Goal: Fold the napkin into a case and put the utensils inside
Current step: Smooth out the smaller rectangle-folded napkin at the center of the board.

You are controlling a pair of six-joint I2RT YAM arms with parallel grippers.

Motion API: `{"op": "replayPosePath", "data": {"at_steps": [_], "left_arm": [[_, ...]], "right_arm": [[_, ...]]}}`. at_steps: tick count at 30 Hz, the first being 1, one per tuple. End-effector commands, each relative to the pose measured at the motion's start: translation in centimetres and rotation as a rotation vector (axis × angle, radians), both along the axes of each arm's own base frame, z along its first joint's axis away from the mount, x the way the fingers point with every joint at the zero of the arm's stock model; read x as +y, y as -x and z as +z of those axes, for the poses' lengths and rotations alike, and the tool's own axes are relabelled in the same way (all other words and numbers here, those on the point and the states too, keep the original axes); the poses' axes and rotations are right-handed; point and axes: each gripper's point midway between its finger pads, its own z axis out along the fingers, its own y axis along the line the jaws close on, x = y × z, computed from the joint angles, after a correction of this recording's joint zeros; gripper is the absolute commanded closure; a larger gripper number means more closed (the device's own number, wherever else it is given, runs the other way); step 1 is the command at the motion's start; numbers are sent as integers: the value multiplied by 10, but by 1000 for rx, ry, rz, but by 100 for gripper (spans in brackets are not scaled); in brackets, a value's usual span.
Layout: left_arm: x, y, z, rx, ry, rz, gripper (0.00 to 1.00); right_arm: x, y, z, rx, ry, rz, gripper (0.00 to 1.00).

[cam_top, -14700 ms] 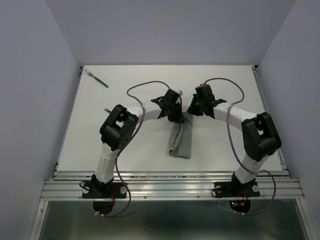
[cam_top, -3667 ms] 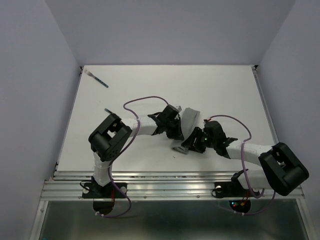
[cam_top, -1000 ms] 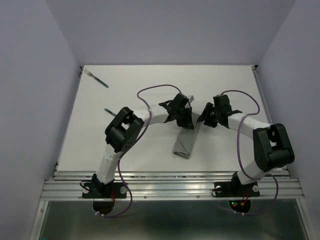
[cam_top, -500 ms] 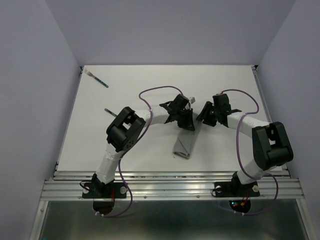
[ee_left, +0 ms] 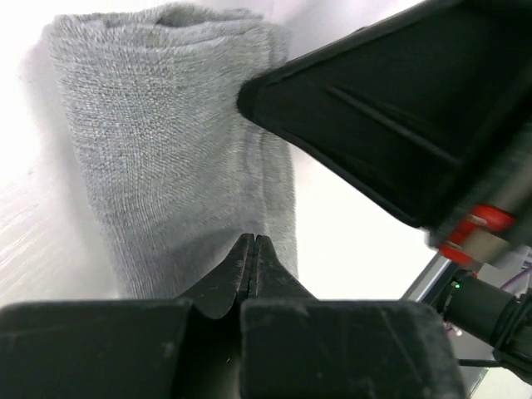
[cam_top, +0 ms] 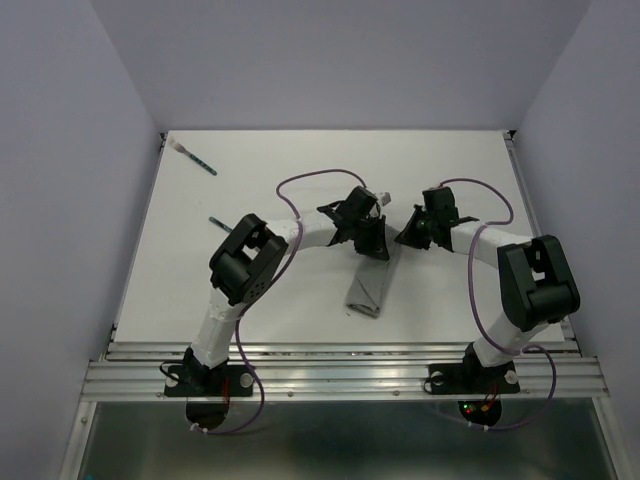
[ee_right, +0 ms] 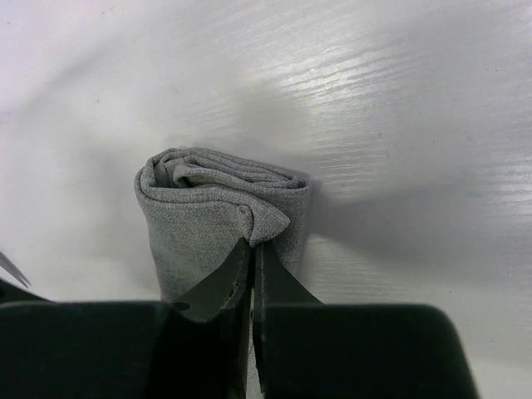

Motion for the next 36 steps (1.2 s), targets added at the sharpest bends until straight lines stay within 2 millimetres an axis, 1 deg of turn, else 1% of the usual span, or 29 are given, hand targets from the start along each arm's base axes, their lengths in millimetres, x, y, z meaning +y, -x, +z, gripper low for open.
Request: {"op": "replayPosePath", "data": {"at_steps": [1,4,5,6,7,8,9,10,11,13,17,24,25,26,28,29,31,32,33,35,36], "left_arm": [[12,-21,68,-123,82,30,100],[26,-43,78,-147,90,92,100],[29,-49,79,-152,89,109,100],[33,-57,74,-147,83,130,100],[33,-61,72,-144,79,136,100],[32,-66,74,-150,81,143,100],[31,-68,66,-140,70,143,100],[31,-71,64,-138,66,146,100],[28,-74,66,-140,71,146,100],[24,-75,58,-124,67,144,100],[16,-79,60,-123,84,134,100],[7,-82,56,-113,98,122,100],[5,-81,52,-105,97,118,100],[3,-84,54,-110,103,117,100],[0,-84,45,-96,96,113,100],[-4,-90,33,-86,83,120,100],[-6,-92,30,-84,83,123,100],[-6,-92,20,-70,71,124,100],[-7,-93,18,-68,67,126,100],[-7,-92,4,-49,47,126,100],[-6,-93,0,-48,39,133,100]], "right_arm": [[1,-11,4,-47,2,9,99],[3,-10,3,-50,-6,17,99],[3,-9,2,-49,-6,19,99],[3,-9,2,-49,-9,20,99],[4,-9,2,-49,-10,21,99],[4,-8,1,-47,-13,22,99],[4,-9,2,-49,-15,23,99],[5,-9,3,-51,-14,24,99],[5,-8,1,-46,-15,24,99],[5,-9,2,-47,-18,26,99],[7,-10,1,-45,-21,31,99],[8,-10,-1,-36,-26,37,99],[8,-10,-1,-38,-27,37,99],[8,-10,-2,-36,-26,37,99],[9,-9,-3,-33,-28,39,99],[8,-8,-3,-31,-28,41,99],[8,-8,-4,-30,-27,42,99],[8,-7,-4,-29,-26,42,99],[8,-7,-4,-30,-27,42,99],[8,-6,-3,-31,-26,43,99],[8,-6,-2,-34,-26,43,99]]}}
